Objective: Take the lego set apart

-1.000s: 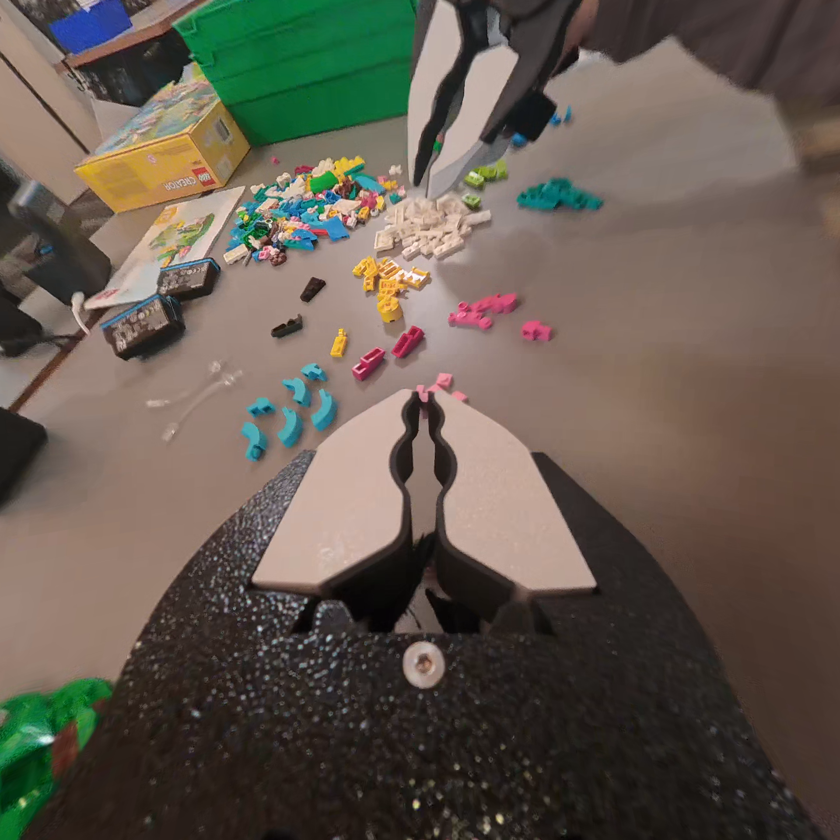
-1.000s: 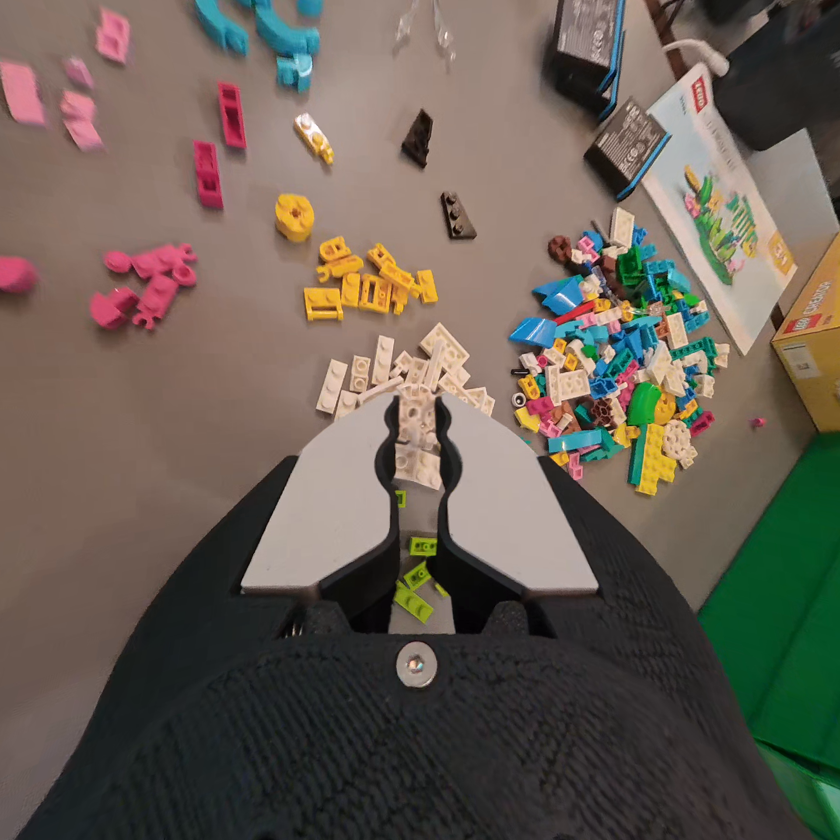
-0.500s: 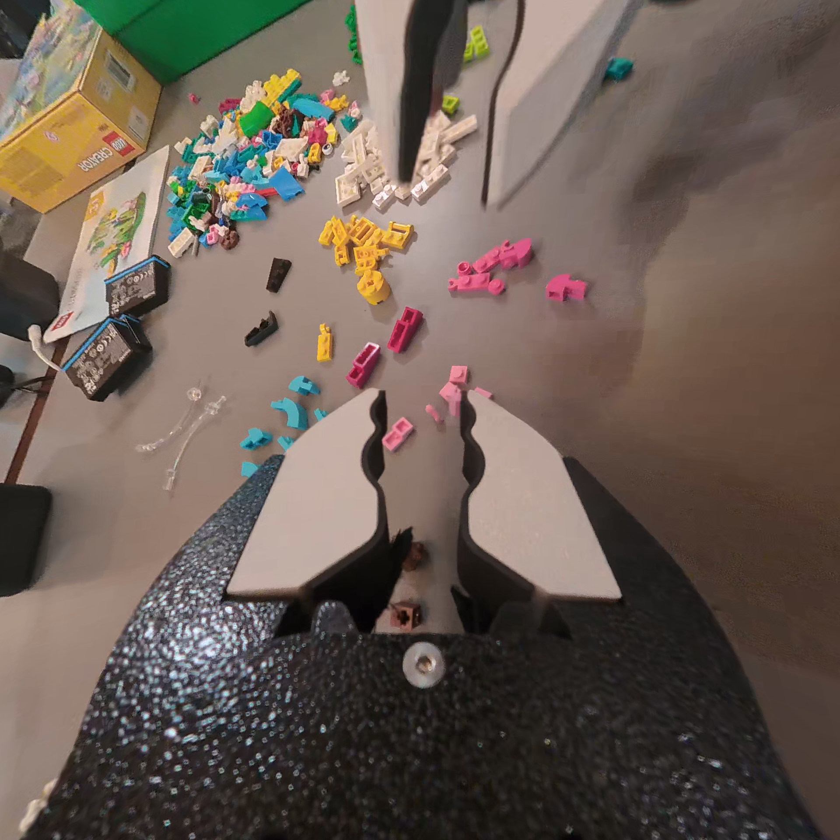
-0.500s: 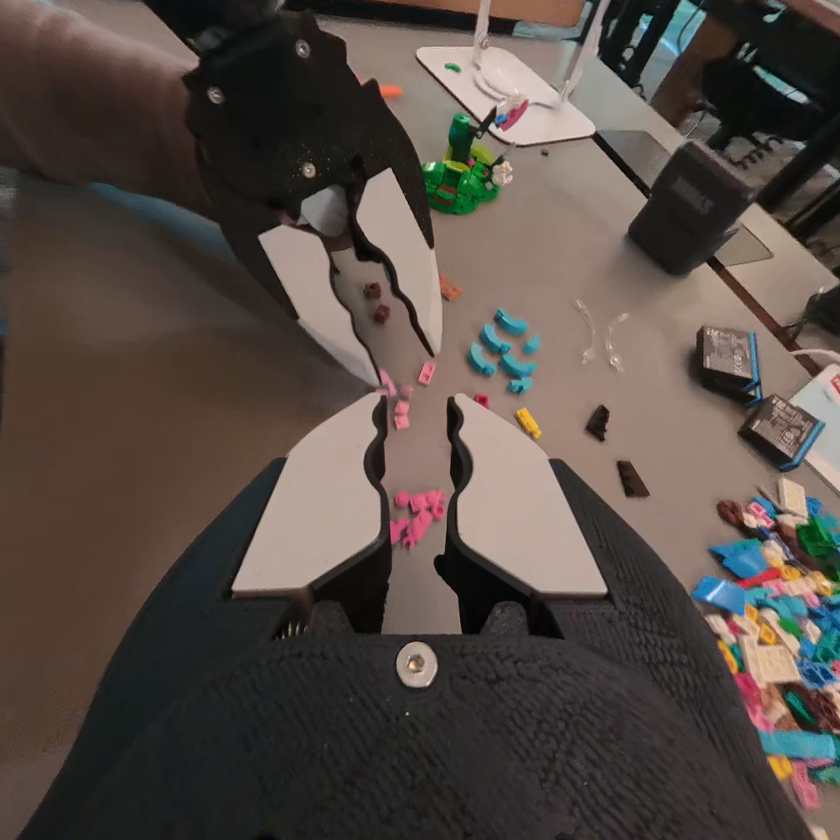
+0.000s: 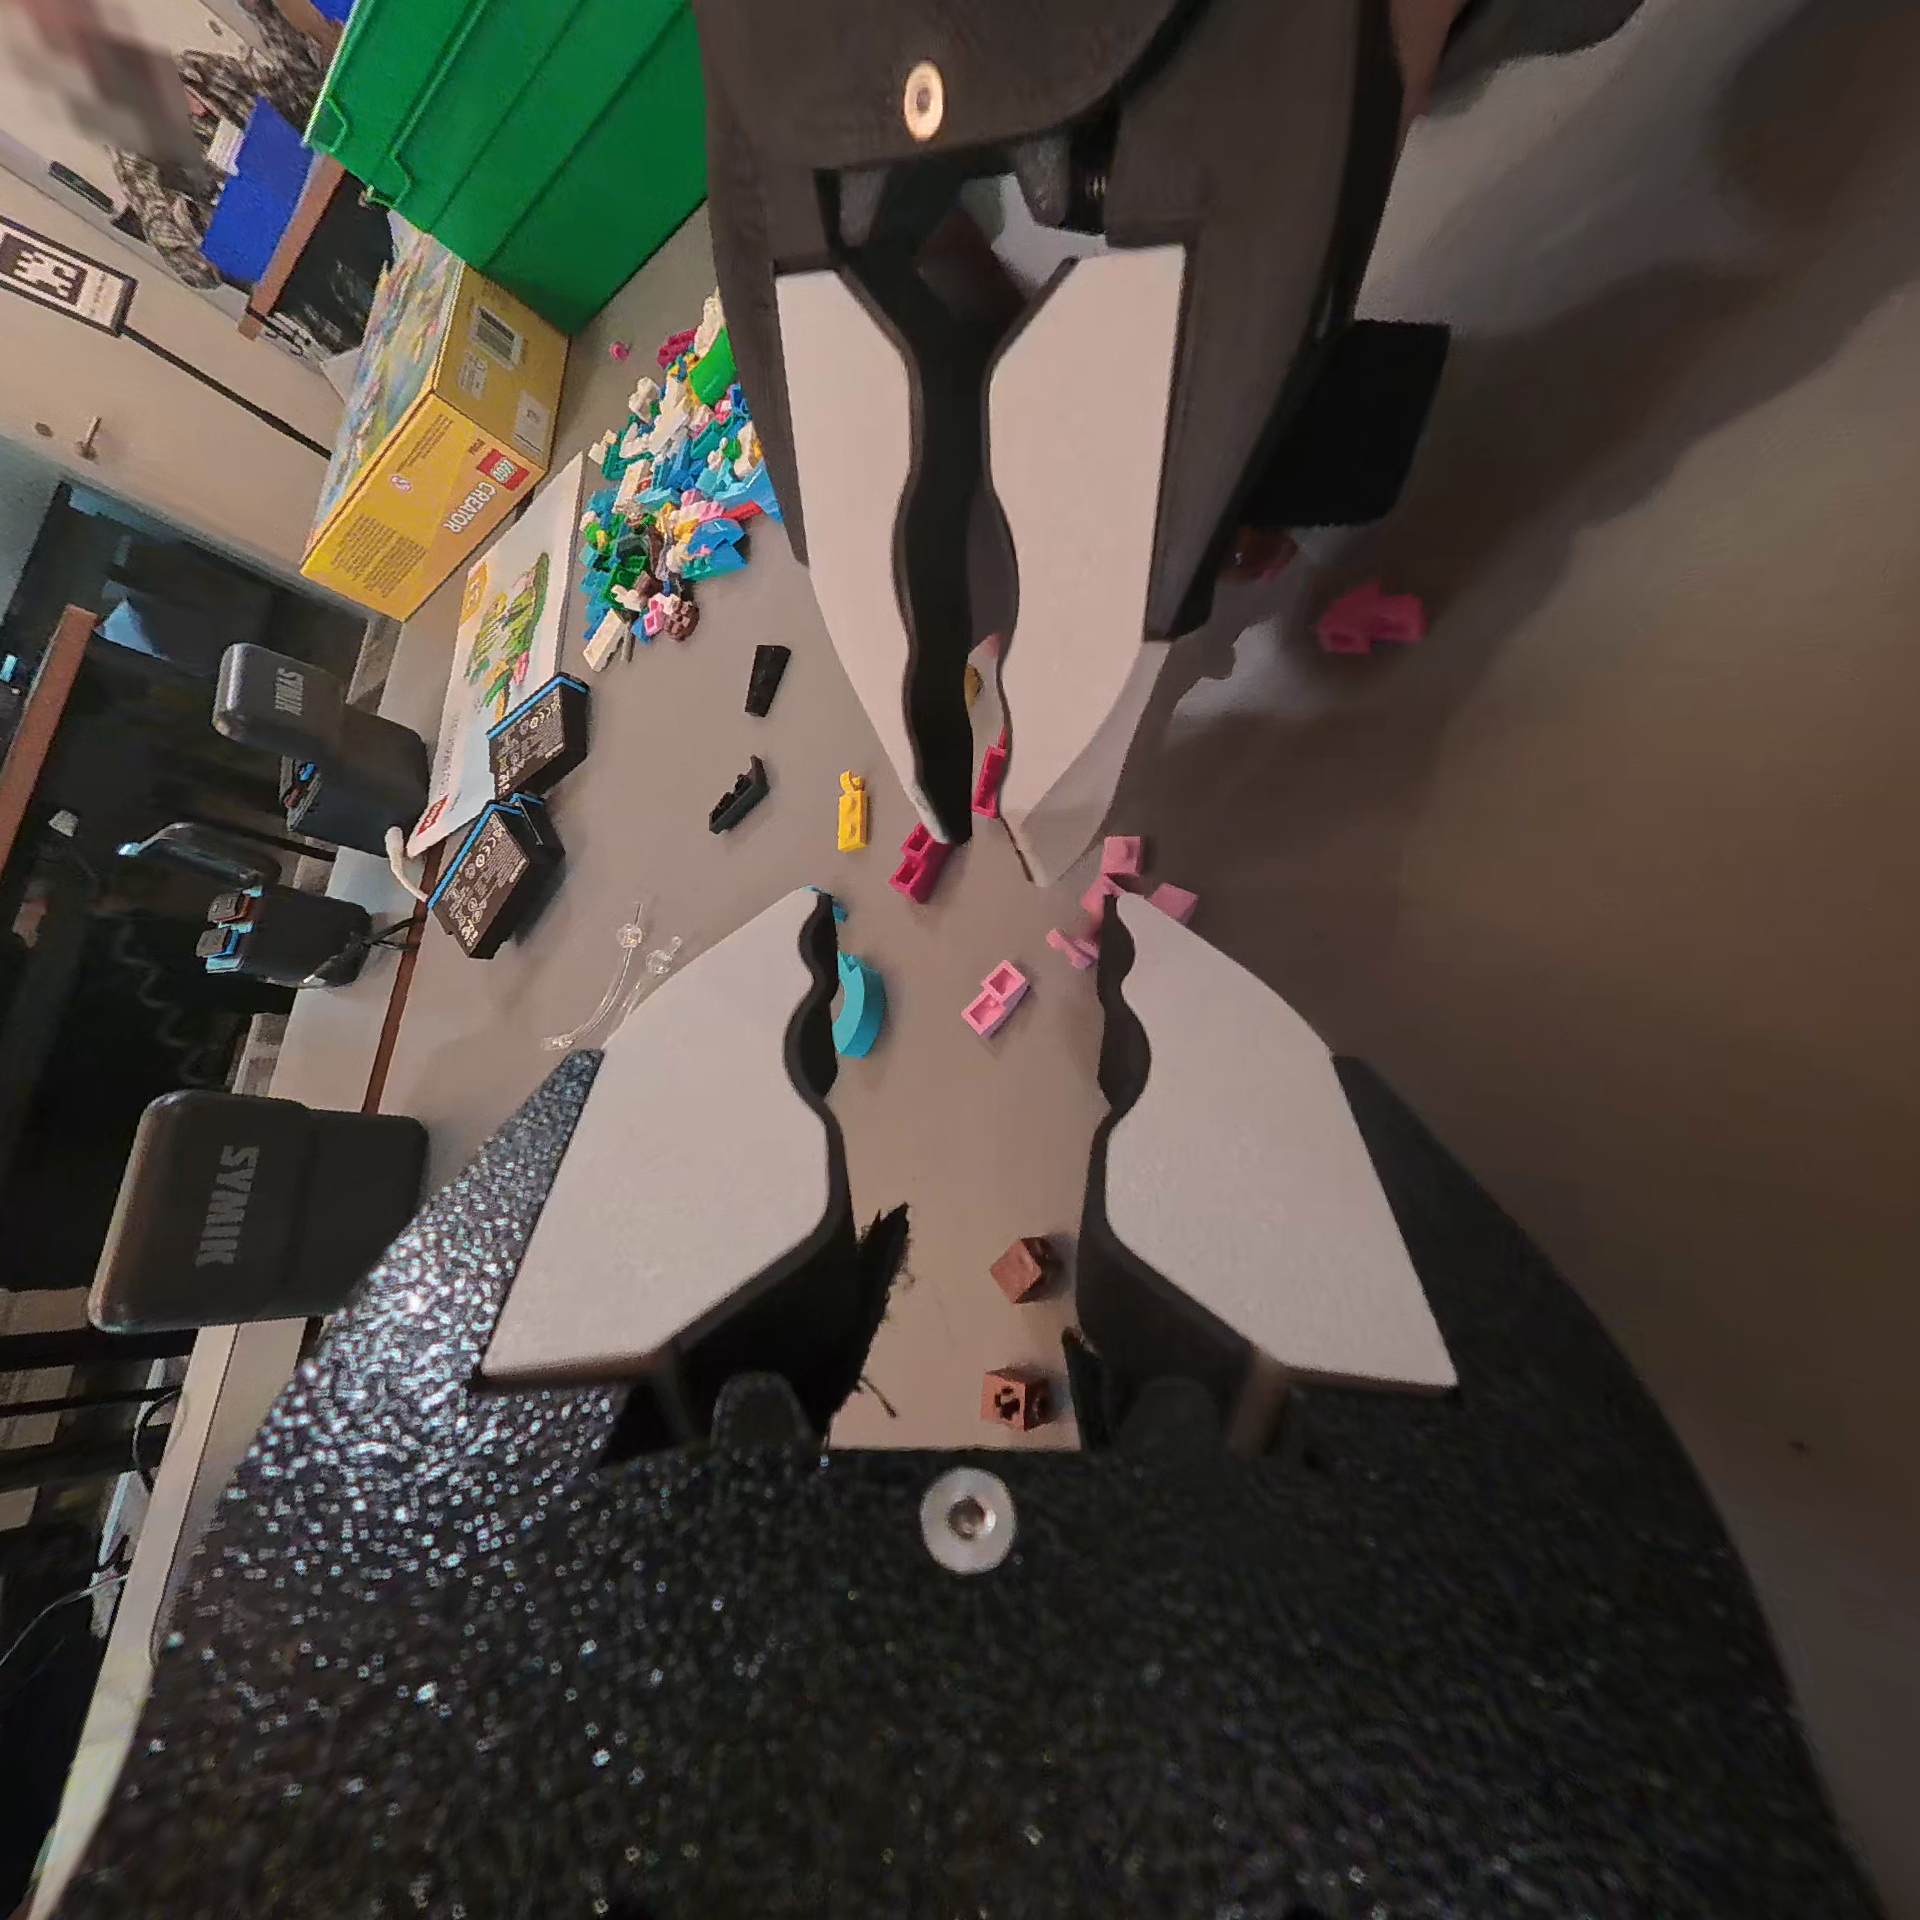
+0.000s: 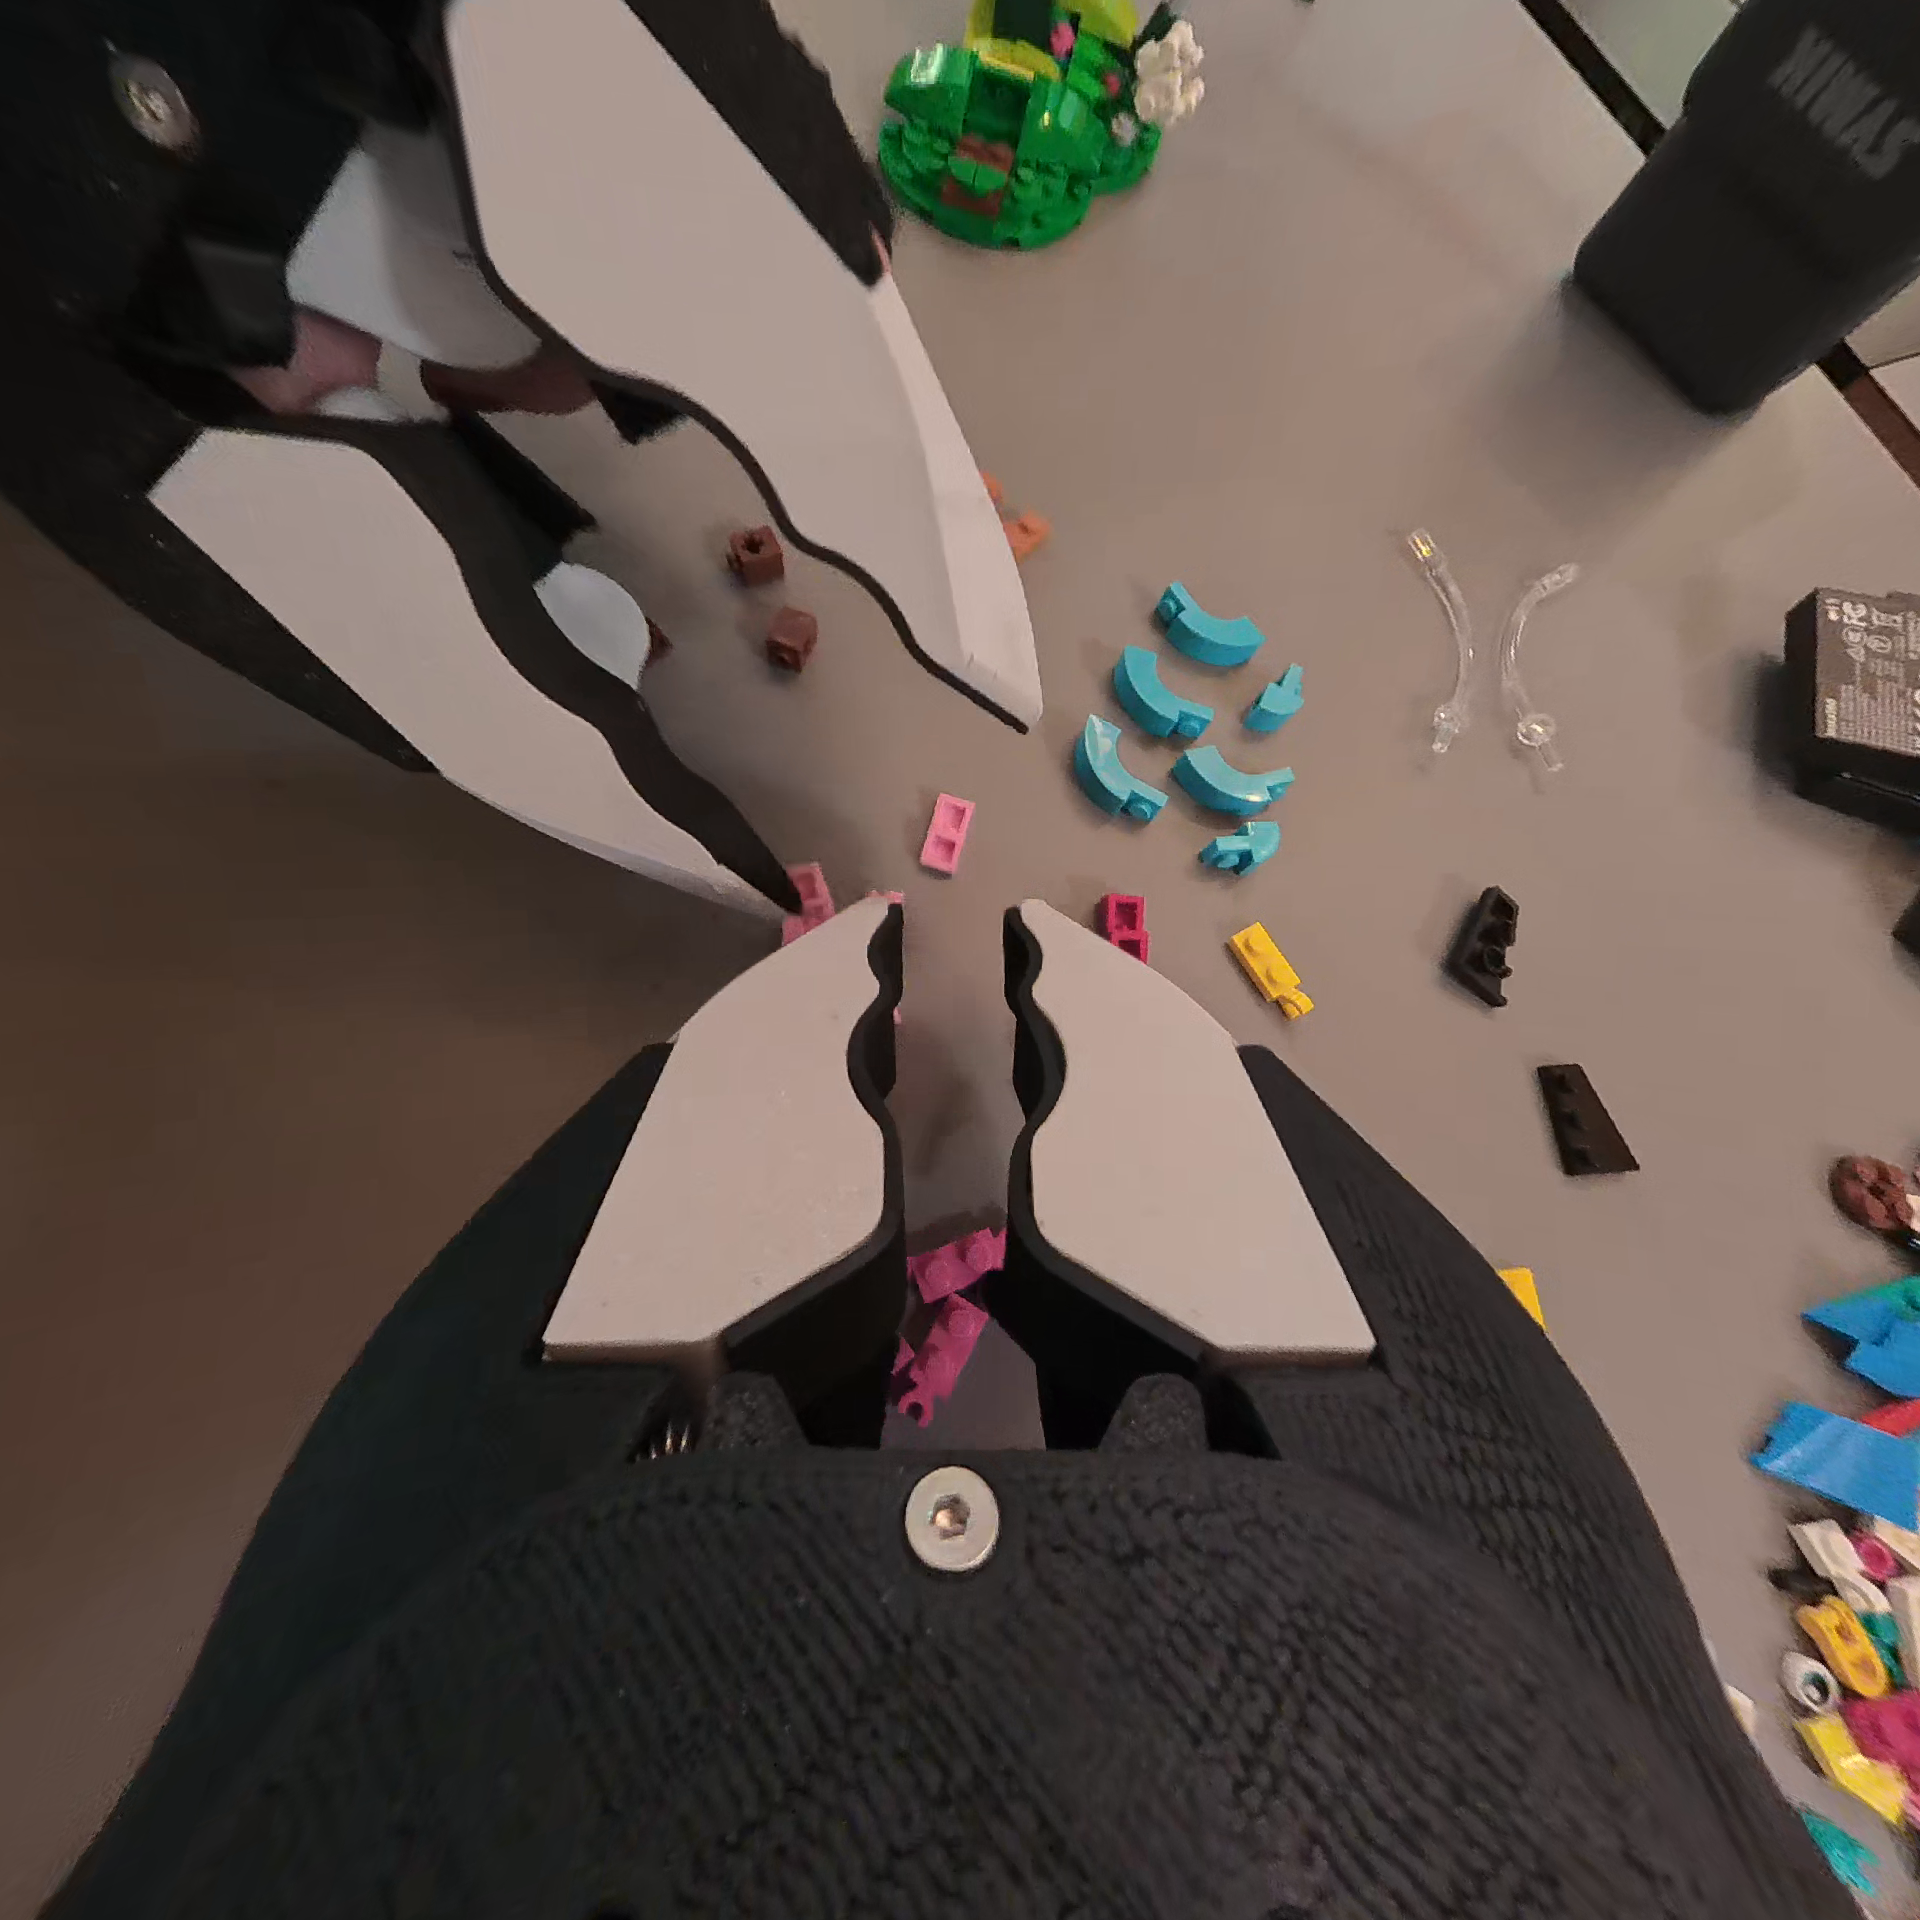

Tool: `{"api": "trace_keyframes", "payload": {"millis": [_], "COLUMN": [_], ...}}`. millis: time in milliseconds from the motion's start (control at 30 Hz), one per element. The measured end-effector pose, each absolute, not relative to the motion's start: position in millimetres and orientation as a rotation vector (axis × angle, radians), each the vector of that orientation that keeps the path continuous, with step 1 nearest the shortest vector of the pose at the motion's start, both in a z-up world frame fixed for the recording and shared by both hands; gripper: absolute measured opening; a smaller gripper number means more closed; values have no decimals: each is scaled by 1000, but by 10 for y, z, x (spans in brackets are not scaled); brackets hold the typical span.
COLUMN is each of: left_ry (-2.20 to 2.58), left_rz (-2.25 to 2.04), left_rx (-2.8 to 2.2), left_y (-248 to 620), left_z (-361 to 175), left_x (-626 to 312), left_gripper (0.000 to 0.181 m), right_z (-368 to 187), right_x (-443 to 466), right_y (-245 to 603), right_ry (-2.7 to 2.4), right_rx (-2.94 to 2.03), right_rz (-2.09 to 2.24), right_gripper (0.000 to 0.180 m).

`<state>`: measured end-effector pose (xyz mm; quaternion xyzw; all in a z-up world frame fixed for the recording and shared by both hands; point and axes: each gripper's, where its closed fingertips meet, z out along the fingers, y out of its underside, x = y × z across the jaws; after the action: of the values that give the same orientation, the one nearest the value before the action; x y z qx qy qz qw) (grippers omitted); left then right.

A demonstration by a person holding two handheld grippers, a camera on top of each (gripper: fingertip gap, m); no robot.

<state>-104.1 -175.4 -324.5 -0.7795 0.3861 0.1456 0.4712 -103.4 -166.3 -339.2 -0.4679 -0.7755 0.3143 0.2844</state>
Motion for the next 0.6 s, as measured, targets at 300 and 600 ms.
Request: {"api": "trace_keyframes", "payload": {"millis": [300,600], "left_ry": [882,289], "left_rz": [505,276], "left_rx": [-1906,-2023], "left_y": [-1803,-3065], "left_z": [-3122,-2848], "left_x": [-1231,-1846], "left_gripper": [43,38], "right_z": [-3239,-2919], "right_x": [-1026,-1226], "right_y": [-1678,-2359], "right_ry": [-2017,-2009], "right_rx": [-1240,-978], "right_rz": [893,991], "right_gripper": [14,14]}}
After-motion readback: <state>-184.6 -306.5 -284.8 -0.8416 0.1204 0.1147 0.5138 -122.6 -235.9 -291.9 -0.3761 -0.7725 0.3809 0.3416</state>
